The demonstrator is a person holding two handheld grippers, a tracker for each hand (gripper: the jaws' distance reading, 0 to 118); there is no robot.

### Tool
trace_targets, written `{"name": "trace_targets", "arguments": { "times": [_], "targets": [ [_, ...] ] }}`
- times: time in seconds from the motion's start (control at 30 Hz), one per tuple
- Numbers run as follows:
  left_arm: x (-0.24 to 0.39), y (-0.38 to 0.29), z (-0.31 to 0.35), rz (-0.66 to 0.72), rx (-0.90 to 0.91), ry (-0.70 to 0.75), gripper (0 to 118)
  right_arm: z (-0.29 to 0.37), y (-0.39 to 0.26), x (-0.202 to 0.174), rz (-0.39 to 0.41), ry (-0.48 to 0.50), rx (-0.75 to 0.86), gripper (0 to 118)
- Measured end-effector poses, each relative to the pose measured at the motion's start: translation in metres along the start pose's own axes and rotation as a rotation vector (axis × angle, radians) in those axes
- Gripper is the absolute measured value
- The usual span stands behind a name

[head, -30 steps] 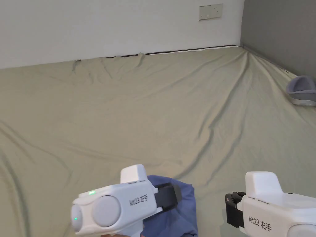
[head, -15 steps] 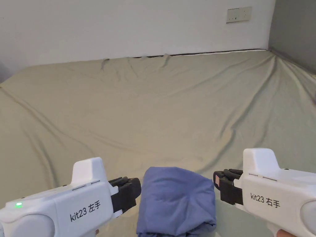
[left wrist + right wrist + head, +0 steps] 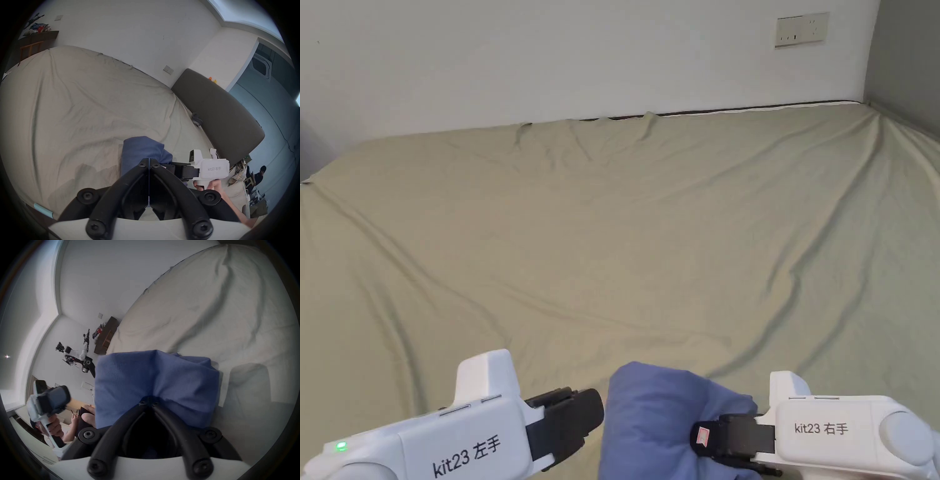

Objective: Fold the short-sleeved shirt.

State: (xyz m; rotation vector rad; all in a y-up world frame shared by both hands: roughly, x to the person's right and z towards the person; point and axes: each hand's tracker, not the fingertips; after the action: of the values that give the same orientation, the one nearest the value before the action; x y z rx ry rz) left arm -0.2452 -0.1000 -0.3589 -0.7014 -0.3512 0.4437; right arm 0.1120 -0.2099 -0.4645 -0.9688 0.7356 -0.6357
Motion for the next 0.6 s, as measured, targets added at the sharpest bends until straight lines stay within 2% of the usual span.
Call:
{"name": "trace_targets", "arguments": {
  "times": [0.03, 0.07, 0.1, 0.13, 0.17, 0.23, 0.33, 0.47, 0.53, 0.6],
  "targets": [
    [-0.002, 0.001, -0.006, -0.003, -0.012, -0.001, 0, 0.001, 0.002, -0.001, -0.008, -0.008, -0.008, 0],
    [-0.005, 0.003, -0.013, -0.007, -0.030, -0.001, 6, 0.000, 0.003, -0.002, 0.001, -0.012, -0.015, 0],
    [-0.007, 0.004, -0.022, -0.018, -0.038, 0.009, 30, 0.000, 0.002, -0.004, 0.020, -0.011, -0.017, 0],
    [-0.008, 0.004, -0.028, -0.035, -0.036, 0.019, 82, 0.001, 0.002, -0.005, 0.024, -0.012, -0.017, 0],
    [-0.010, 0.003, -0.039, -0.065, -0.041, 0.043, 117, 0.001, 0.003, -0.004, 0.022, -0.014, -0.017, 0],
    [-0.016, 0.004, -0.051, -0.087, -0.116, 0.092, 110, 0.002, 0.002, -0.005, 0.021, -0.014, -0.015, 0],
    [-0.035, 0.020, -0.067, -0.053, -0.215, 0.064, 110, 0.003, 0.001, -0.004, 0.036, -0.014, -0.008, 0],
    [-0.021, 0.003, -0.108, 0.005, -0.255, 0.017, 108, 0.003, 0.001, 0.000, 0.018, 0.001, -0.009, 0],
    [-0.025, 0.007, -0.114, 0.050, -0.274, -0.039, 96, 0.003, 0.002, 0.002, 0.010, 0.010, -0.010, 0],
    [-0.030, 0.007, -0.126, 0.103, -0.303, -0.130, 92, 0.004, 0.002, 0.003, 0.000, 0.016, -0.012, 0]
  ]
}}
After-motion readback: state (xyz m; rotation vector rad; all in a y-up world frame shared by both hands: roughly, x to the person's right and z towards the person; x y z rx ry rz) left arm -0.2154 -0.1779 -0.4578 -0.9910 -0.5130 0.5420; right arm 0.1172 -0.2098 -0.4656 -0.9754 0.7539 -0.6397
